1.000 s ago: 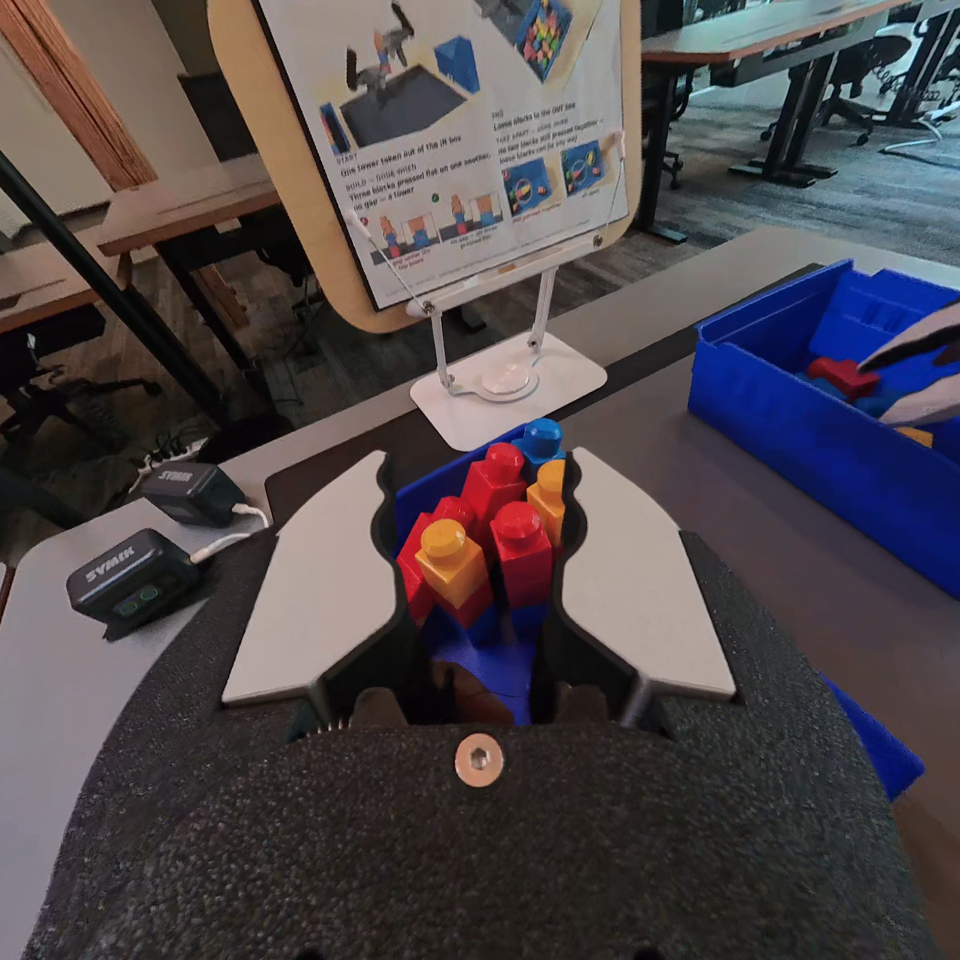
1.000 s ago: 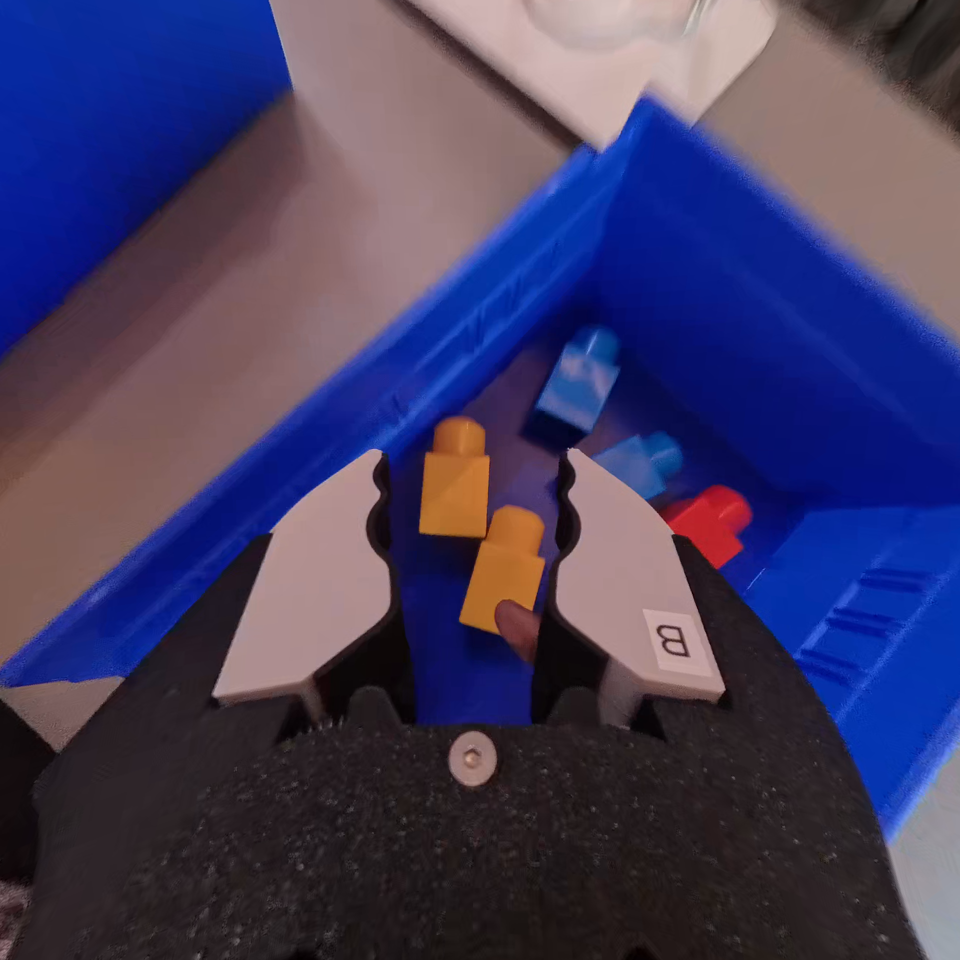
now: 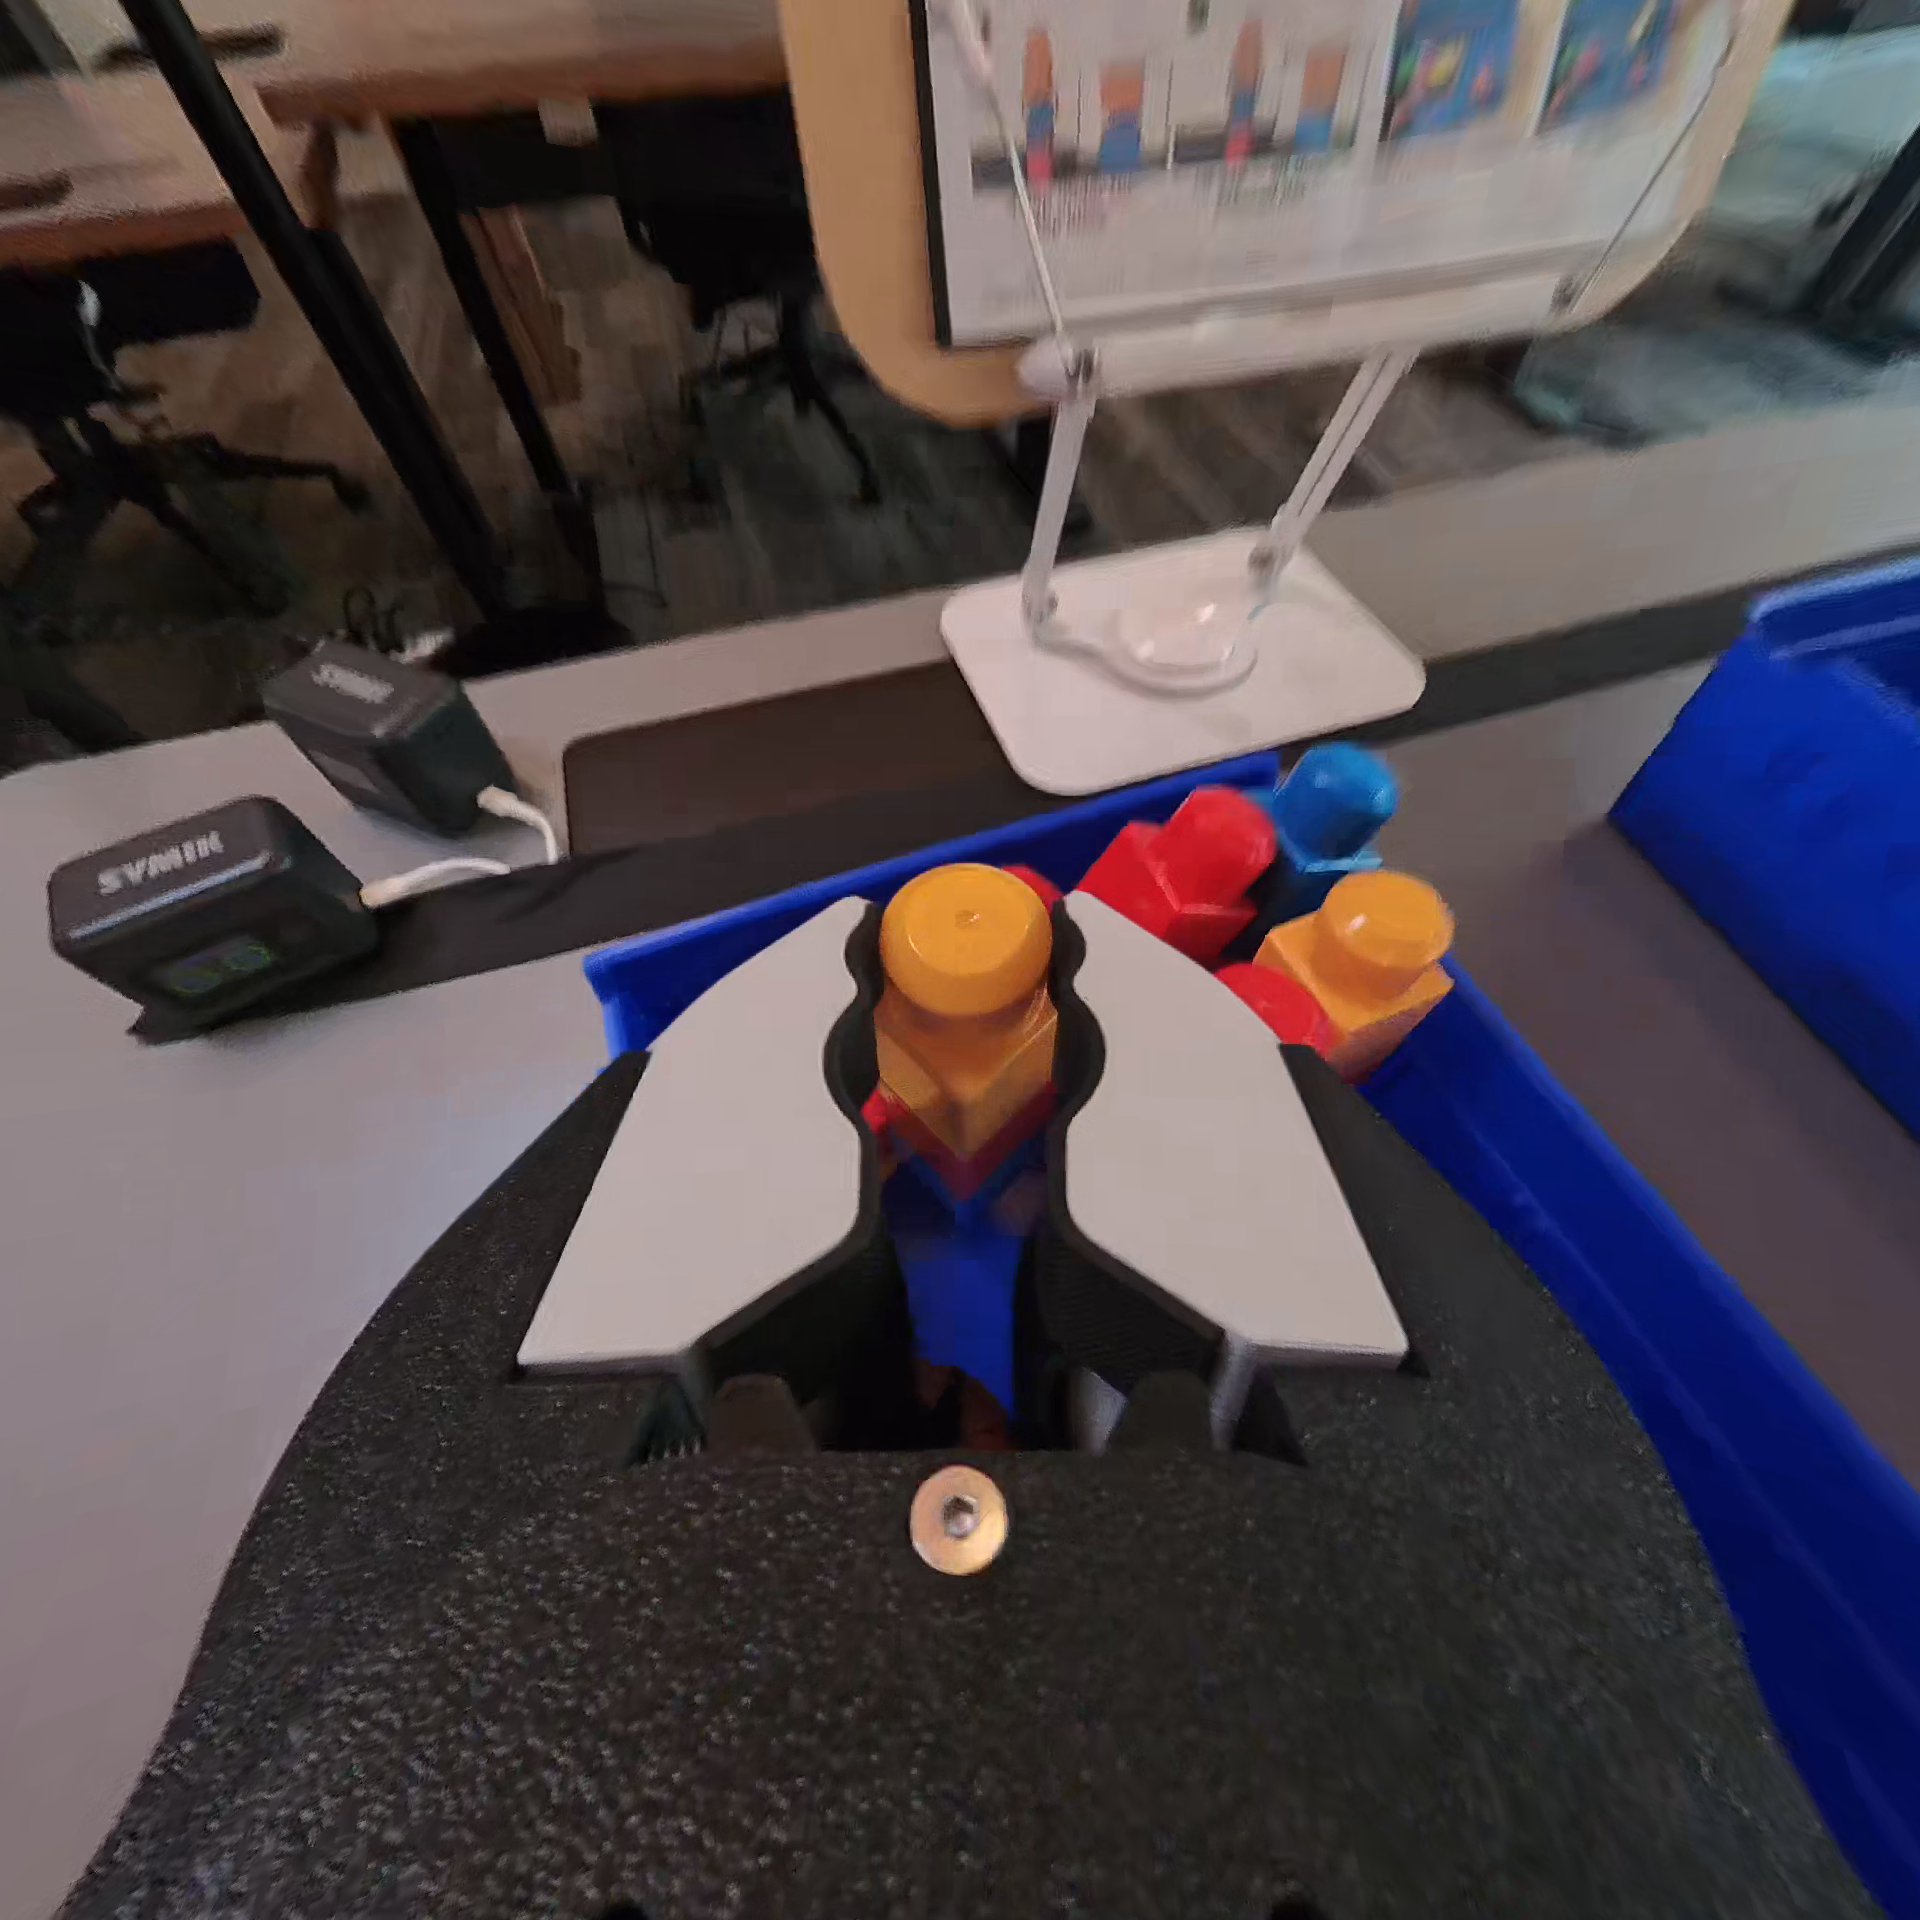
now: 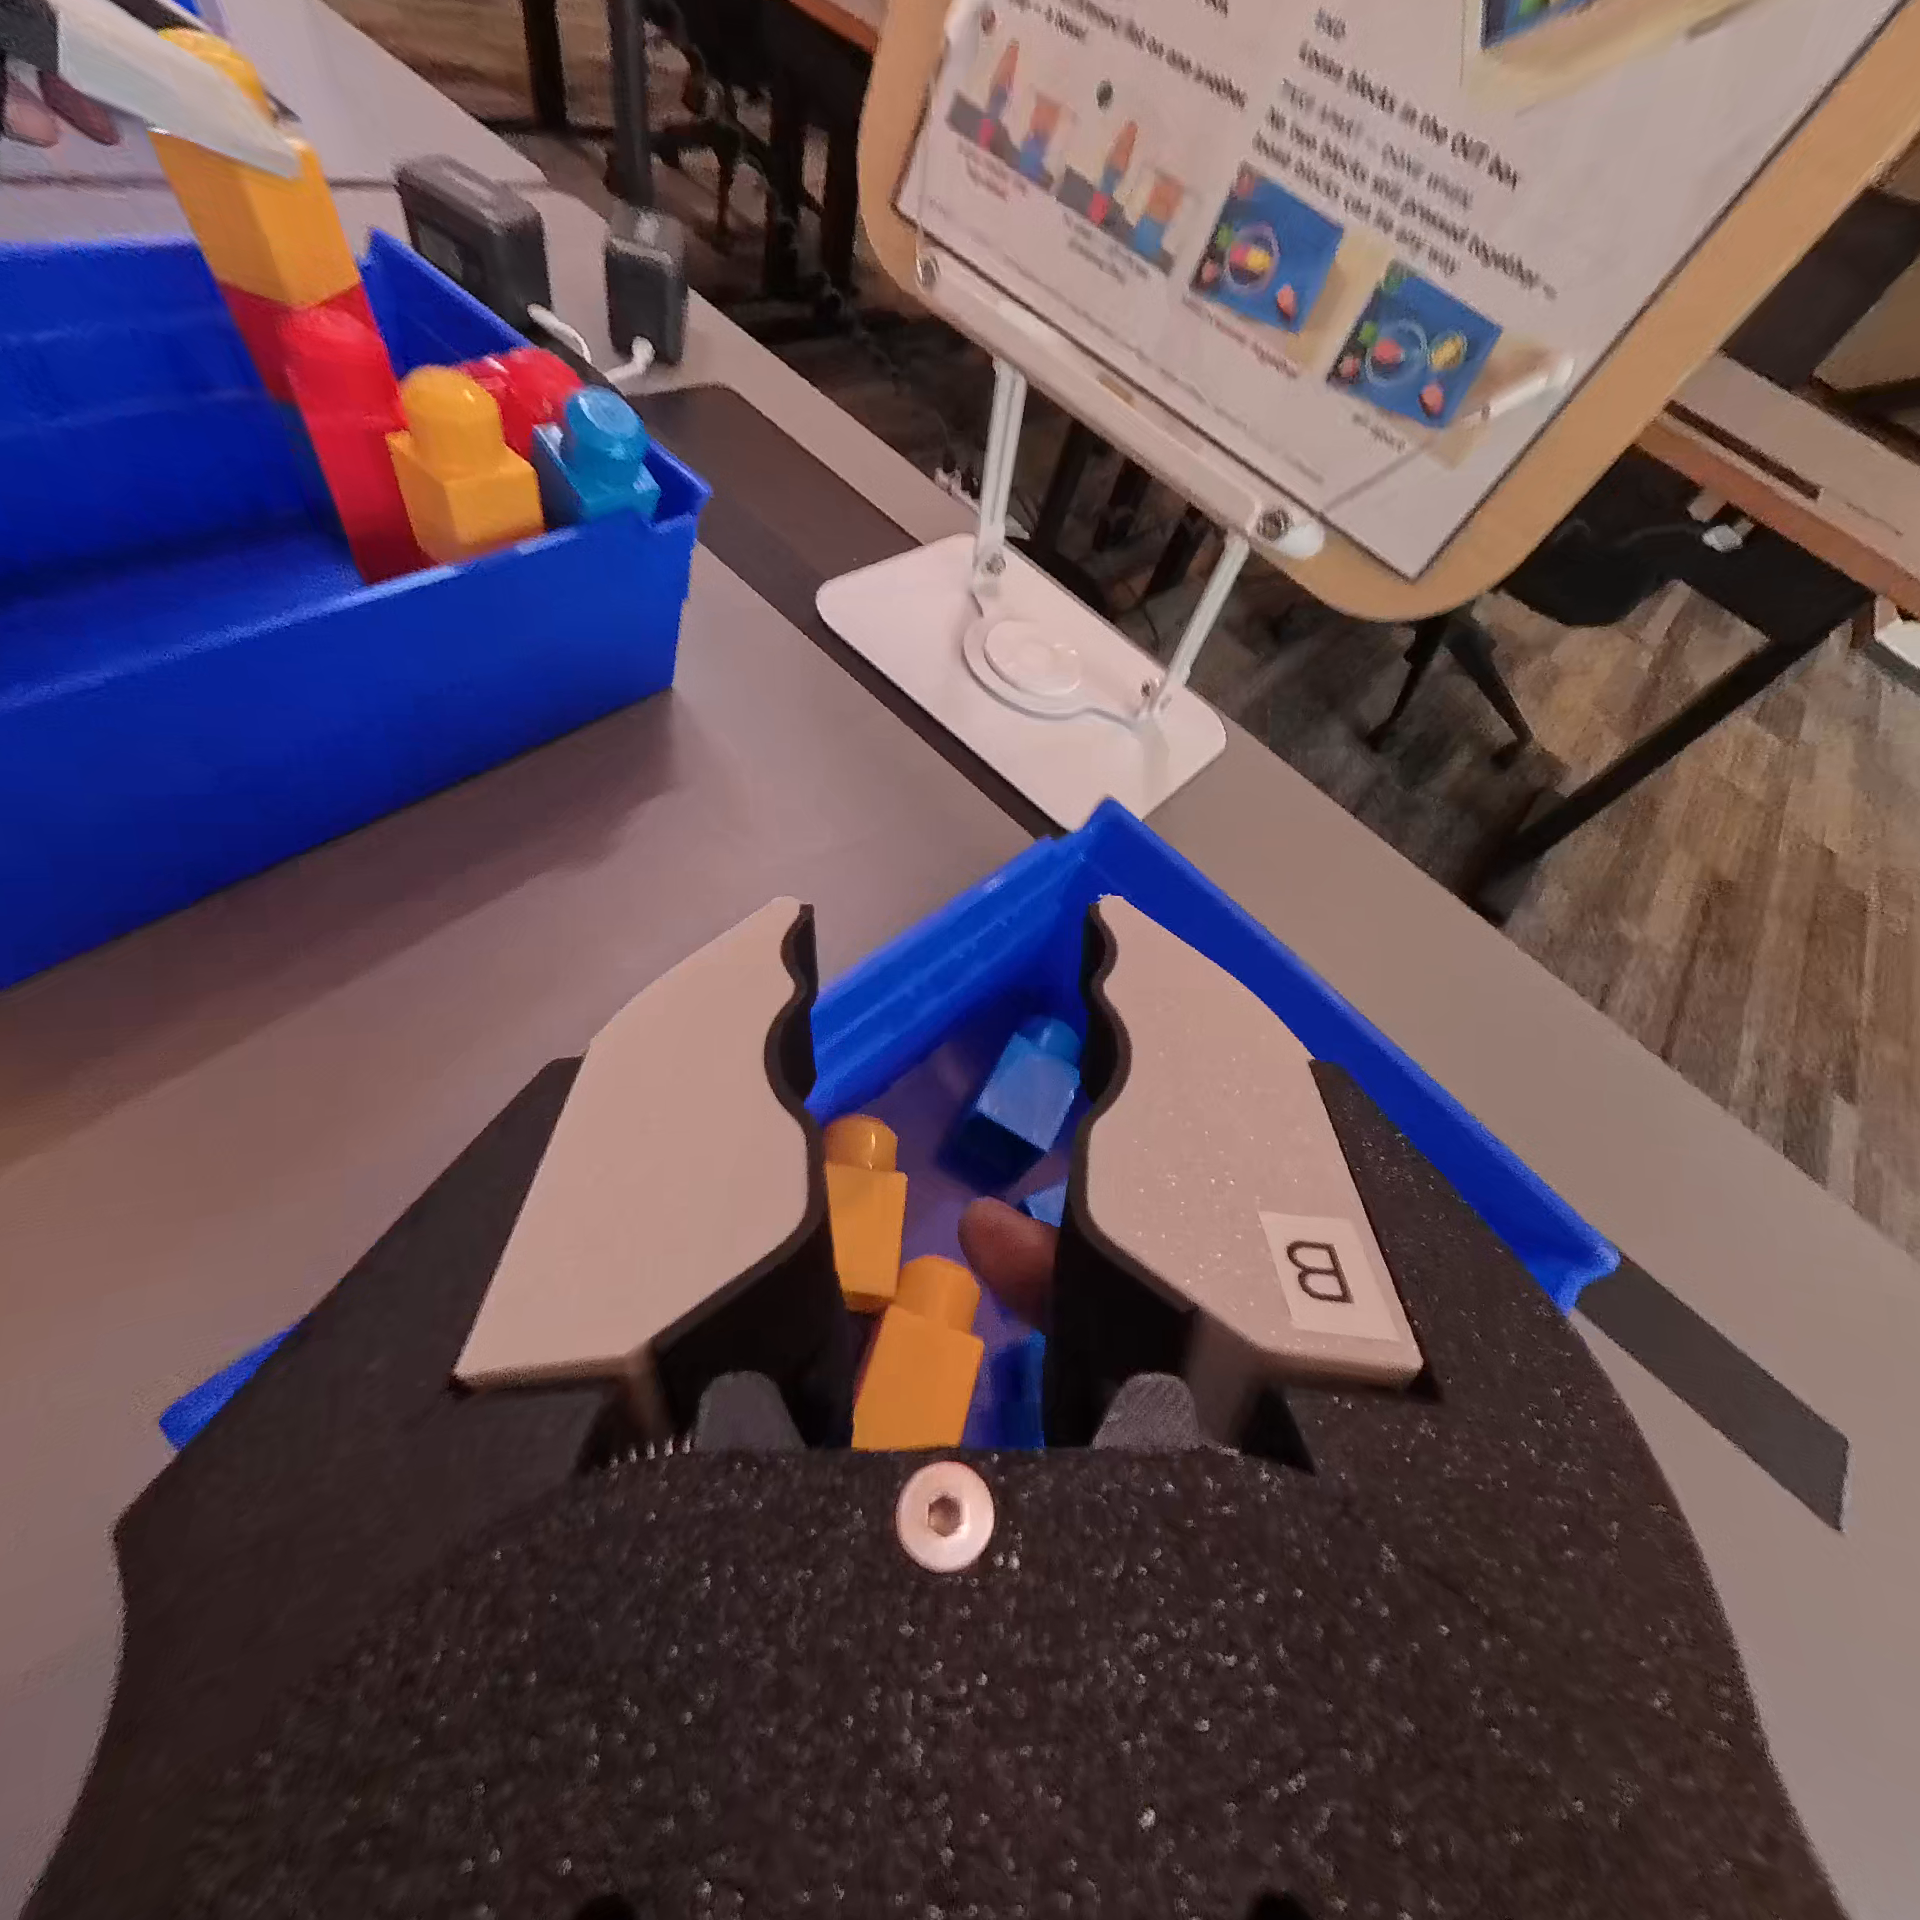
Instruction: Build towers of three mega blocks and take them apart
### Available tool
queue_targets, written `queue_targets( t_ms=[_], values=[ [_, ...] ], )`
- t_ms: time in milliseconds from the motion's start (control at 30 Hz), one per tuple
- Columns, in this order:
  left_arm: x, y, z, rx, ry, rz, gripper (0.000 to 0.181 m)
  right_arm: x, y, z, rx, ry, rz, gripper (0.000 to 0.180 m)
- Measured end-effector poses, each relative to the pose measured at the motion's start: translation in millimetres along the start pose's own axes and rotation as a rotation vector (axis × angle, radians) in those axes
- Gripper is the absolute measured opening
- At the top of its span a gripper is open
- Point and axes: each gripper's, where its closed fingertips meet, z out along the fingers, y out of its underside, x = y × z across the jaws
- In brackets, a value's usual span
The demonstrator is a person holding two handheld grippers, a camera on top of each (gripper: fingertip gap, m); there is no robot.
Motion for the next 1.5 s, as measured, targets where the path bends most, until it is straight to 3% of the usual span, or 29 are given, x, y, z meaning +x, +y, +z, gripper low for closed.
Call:
queue_targets(
  t_ms=[33, 233, 400, 567, 667, 700, 733, 767, 867, 967, 1067, 1167, 1300, 1500],
  values=[
    [1, -13, -10, 0.066, 0.024, -0.034, 0.030, -4, -7, 0, 0.028, -0.013, -0.005, 0.048],
    [33, -83, -84, 0.447, 0.361, -0.212, 0.030, -62, -82, -7, 0.337, -0.229, -0.081, 0.054],
    [70, -99, -118, 0.494, 0.564, -0.164, 0.030, -134, -126, 5, 0.422, -0.415, -0.167, 0.072],
    [112, -108, -137, 0.514, 0.707, -0.093, 0.030, -175, -140, 39, 0.404, -0.355, -0.304, 0.078],
    [134, -110, -142, 0.510, 0.780, -0.062, 0.030, -184, -143, 52, 0.443, -0.335, -0.308, 0.073],
    [140, -110, -143, 0.509, 0.796, -0.056, 0.030, -187, -143, 54, 0.450, -0.343, -0.302, 0.066],
    [145, -111, -143, 0.509, 0.806, -0.050, 0.030, -189, -141, 55, 0.450, -0.354, -0.311, 0.046],
    [149, -112, -142, 0.516, 0.810, -0.040, 0.030, -188, -141, 55, 0.453, -0.348, -0.317, 0.040],
    [158, -114, -150, 0.576, 0.845, 0.017, 0.032, -184, -141, 47, 0.475, -0.401, -0.271, 0.038],
    [169, -114, -164, 0.635, 0.981, 0.039, 0.064, -179, -148, 28, 0.564, -0.506, -0.162, 0.038],
    [188, -105, -161, 0.599, 1.087, 0.069, 0.071, -179, -158, 6, 0.657, -0.629, -0.066, 0.037],
    [215, -93, -152, 0.541, 1.131, 0.152, 0.067, -181, -164, -7, 0.705, -0.695, -0.026, 0.038],
    [231, -95, -148, 0.594, 1.091, 0.209, 0.037, -186, -166, -13, 0.712, -0.741, -0.014, 0.037],
    [228, -95, -142, 0.528, 1.070, 0.178, 0.036, -184, -163, -9, 0.637, -0.765, 0.043, 0.038]
  ],
)
